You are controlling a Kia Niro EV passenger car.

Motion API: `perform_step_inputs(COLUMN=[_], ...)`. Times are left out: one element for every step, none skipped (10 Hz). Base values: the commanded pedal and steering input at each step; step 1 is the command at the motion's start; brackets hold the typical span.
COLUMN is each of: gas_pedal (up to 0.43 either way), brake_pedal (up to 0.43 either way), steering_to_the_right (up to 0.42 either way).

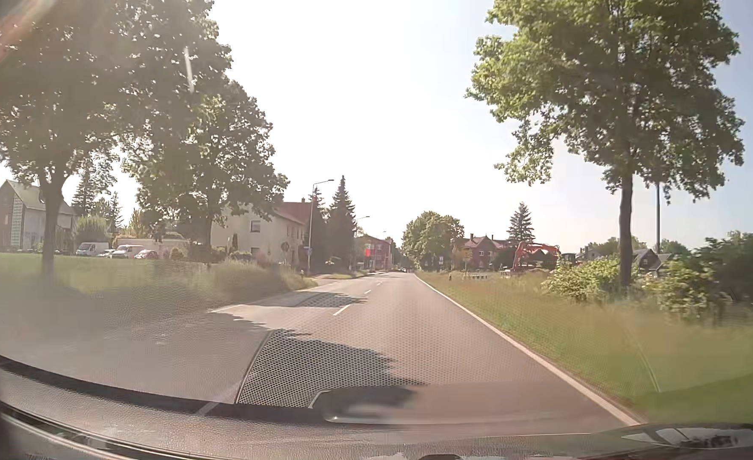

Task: Follow the waypoints while adhering to traffic rules and regulations

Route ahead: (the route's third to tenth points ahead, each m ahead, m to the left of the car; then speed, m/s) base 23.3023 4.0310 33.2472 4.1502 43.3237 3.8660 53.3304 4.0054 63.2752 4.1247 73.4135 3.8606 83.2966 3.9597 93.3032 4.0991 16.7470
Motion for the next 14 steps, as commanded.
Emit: perform_step_inputs(gas_pedal=[0.11,0.11,0.11,0.118,0.118,0.118,0.118,0.118,0.11,0.11,0.11,0.11,0.11,0.11], brake_pedal=[0.0,0.0,0.0,0.0,0.0,0.0,0.0,0.0,0.0,0.0,0.0,0.0,0.0,0.0], steering_to_the_right=[0.003,0.003,0.003,0.003,0.003,0.003,0.003,0.003,0.003,0.003,0.003,0.003,0.003,0.003])
